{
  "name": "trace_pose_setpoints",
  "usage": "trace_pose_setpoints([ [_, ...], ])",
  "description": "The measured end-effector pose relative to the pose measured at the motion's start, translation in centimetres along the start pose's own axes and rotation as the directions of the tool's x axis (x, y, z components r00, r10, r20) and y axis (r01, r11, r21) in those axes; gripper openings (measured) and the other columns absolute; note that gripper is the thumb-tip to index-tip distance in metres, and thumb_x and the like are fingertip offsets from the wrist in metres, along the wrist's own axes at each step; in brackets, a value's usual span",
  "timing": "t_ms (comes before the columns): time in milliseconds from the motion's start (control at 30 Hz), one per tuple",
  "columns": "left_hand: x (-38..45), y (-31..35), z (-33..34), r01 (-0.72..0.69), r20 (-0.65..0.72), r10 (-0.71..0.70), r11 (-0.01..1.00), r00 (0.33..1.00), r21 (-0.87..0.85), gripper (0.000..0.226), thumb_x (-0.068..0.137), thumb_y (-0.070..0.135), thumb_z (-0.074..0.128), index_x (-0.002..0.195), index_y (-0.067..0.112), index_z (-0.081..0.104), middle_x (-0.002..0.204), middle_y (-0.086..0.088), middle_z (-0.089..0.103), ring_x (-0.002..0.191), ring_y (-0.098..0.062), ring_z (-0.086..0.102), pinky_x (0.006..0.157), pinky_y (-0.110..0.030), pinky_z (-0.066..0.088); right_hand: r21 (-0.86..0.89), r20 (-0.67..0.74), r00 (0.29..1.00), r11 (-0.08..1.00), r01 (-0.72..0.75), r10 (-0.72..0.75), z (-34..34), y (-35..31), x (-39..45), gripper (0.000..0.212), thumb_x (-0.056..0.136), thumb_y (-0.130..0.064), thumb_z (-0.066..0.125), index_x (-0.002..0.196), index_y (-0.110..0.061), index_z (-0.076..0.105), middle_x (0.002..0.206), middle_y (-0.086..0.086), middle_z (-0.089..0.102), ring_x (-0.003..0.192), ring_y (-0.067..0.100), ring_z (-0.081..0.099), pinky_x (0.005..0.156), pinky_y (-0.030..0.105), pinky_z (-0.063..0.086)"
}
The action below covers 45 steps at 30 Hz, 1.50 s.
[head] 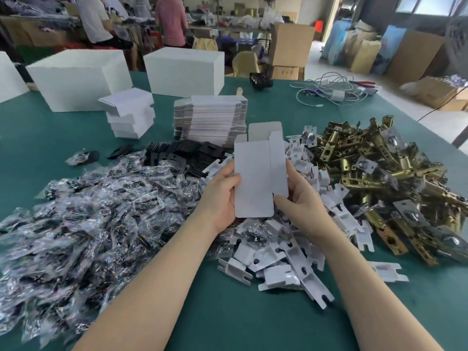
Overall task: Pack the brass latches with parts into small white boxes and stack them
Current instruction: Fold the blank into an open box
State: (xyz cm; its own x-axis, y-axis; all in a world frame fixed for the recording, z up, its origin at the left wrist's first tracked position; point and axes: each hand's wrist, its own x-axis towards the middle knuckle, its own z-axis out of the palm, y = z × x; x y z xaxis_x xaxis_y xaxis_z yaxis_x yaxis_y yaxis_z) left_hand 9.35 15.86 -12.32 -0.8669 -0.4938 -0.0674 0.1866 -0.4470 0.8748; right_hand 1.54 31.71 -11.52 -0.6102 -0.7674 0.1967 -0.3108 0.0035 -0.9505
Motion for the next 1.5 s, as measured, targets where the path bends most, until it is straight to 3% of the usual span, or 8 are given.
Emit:
trace_pose_setpoints([
  [233,0.1,0.0,-0.2,-0.002,0.005,0.002,0.999,1.0,-0.036,0.046,0.105,0.002,0.034,0.138,0.03,0.051,0.104,0.007,0.076,0.09,-0.009,0.073,0.065,-0.029,0.059,-0.017,0.012,0.998,0.997,-0.069,0.069,-0.5,0.3,-0.2,0.101,0.087,-0.003,0.069,0.153,-0.045,0.006,0.14,-0.016,0.053,0.12,0.006,0.058,0.093,0.03,0.054],
  [400,-0.1,0.0,-0.4,0.01,0.04,-0.007,0.997,0.999,-0.082,0.048,0.105,0.004,0.034,0.144,0.028,0.049,0.116,0.001,0.074,0.095,-0.016,0.073,0.063,-0.034,0.059,-0.045,-0.164,0.986,0.999,0.002,-0.009,0.6,0.3,-0.8,0.081,0.086,0.001,0.068,0.142,-0.047,0.036,0.124,-0.01,0.052,0.092,0.01,0.067,0.073,0.027,0.059],
  [567,-0.3,0.0,-0.2,0.049,0.029,-0.045,0.987,0.999,-0.151,0.04,0.105,0.009,0.036,0.134,0.028,0.056,0.108,-0.002,0.076,0.086,-0.021,0.074,0.059,-0.034,0.058,-0.4,-0.282,0.928,0.909,0.118,-0.244,1.5,1.0,-0.9,0.056,0.075,-0.002,0.08,0.126,-0.019,0.064,0.144,-0.001,0.036,0.121,-0.023,0.031,0.094,-0.002,0.03],
  [800,-1.1,0.7,0.2,0.052,0.176,-0.008,0.968,0.984,-0.244,0.03,0.091,0.035,0.057,0.118,0.026,0.064,0.114,-0.006,0.072,0.096,-0.023,0.068,0.07,-0.031,0.056,-0.538,-0.257,0.92,0.834,0.118,-0.296,2.0,1.2,-1.0,0.037,0.088,-0.021,0.07,0.125,-0.017,0.068,0.133,0.001,0.058,0.122,0.015,0.051,0.103,0.038,0.045],
  [1000,-2.2,-0.1,0.8,-0.153,0.34,0.078,0.967,0.937,0.202,0.099,0.06,0.065,0.078,0.146,0.048,0.033,0.156,-0.007,0.04,0.136,-0.021,0.05,0.102,-0.039,0.051,-0.423,-0.184,0.951,0.893,0.153,-0.25,1.8,1.1,-1.1,0.048,0.096,-0.041,0.042,0.137,-0.022,0.056,0.107,-0.008,0.069,0.092,0.009,0.065,0.074,0.033,0.055],
  [1233,-2.6,-1.0,1.3,-0.33,0.374,0.166,0.839,0.912,0.433,0.066,0.089,0.031,0.072,0.137,0.059,0.037,0.153,0.011,0.04,0.132,0.002,0.048,0.108,-0.027,0.045,-0.207,-0.402,0.897,0.972,0.108,-0.185,2.2,1.1,-1.4,0.036,0.099,-0.034,0.038,0.064,-0.028,0.044,0.044,-0.016,0.043,0.037,0.003,0.034,0.039,0.014,0.024],
  [1367,-2.5,-0.8,1.2,-0.313,0.353,0.169,0.86,0.92,0.403,0.066,0.082,0.056,0.072,0.138,0.061,0.038,0.147,0.02,0.043,0.131,0.0,0.051,0.103,-0.022,0.048,-0.382,-0.502,0.798,0.913,0.142,-0.334,1.5,1.3,-1.2,0.022,0.101,-0.025,0.048,0.087,-0.016,0.063,0.059,-0.011,0.055,0.045,0.004,0.042,0.043,0.022,0.036],
  [1500,-2.1,-0.6,1.1,-0.151,0.269,0.091,0.966,0.959,0.212,0.095,0.062,0.074,0.076,0.145,0.051,0.035,0.143,0.0,0.057,0.124,-0.02,0.061,0.104,-0.038,0.049,-0.483,-0.368,0.821,0.844,0.231,-0.436,1.7,1.4,-1.3,0.037,0.095,-0.002,0.058,0.128,-0.017,0.063,0.115,0.007,0.071,0.098,0.016,0.069,0.087,0.03,0.056],
])
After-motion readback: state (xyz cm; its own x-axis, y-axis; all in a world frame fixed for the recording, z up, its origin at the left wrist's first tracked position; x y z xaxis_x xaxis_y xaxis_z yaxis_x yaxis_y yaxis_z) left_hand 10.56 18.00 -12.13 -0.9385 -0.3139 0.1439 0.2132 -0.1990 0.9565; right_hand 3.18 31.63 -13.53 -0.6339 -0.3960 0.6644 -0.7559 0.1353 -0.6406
